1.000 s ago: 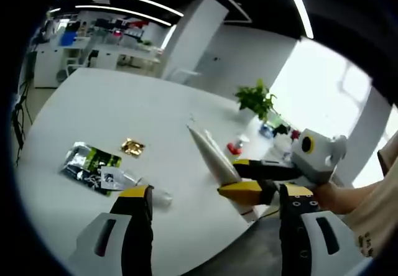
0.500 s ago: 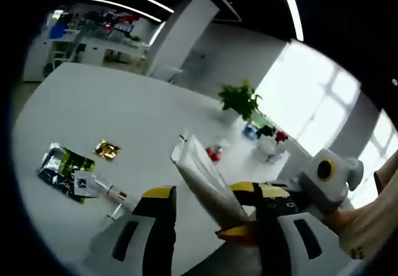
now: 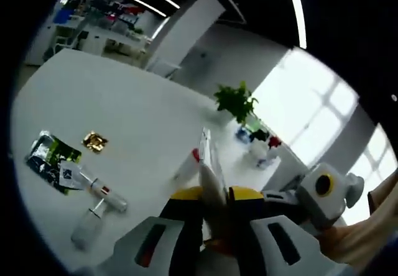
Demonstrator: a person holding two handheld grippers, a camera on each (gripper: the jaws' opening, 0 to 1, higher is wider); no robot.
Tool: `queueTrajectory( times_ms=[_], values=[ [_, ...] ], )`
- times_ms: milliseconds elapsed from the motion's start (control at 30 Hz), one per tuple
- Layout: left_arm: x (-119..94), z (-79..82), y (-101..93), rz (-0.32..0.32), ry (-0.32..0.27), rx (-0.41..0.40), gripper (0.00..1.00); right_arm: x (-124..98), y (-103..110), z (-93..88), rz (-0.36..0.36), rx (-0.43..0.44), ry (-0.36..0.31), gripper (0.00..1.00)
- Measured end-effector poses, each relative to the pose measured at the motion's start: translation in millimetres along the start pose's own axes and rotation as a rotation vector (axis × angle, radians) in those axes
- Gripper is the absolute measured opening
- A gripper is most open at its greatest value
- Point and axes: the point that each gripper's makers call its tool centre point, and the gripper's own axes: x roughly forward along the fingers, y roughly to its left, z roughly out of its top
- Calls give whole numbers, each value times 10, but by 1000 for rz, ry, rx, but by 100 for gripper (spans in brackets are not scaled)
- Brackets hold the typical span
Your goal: Arrange the skincare products in the storage area until every visible bottle or jar stands upright without overlapping.
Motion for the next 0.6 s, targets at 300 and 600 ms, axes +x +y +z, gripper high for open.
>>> queueTrajectory(
  times_ms=[300, 600],
  values=[
    [25, 100, -90, -13, -8, -50, 10, -55, -54, 92, -39, 9, 13, 32],
    [-69, 297, -389, -214, 28, 96, 10, -256, -15, 408, 181, 190, -132, 30]
  ],
)
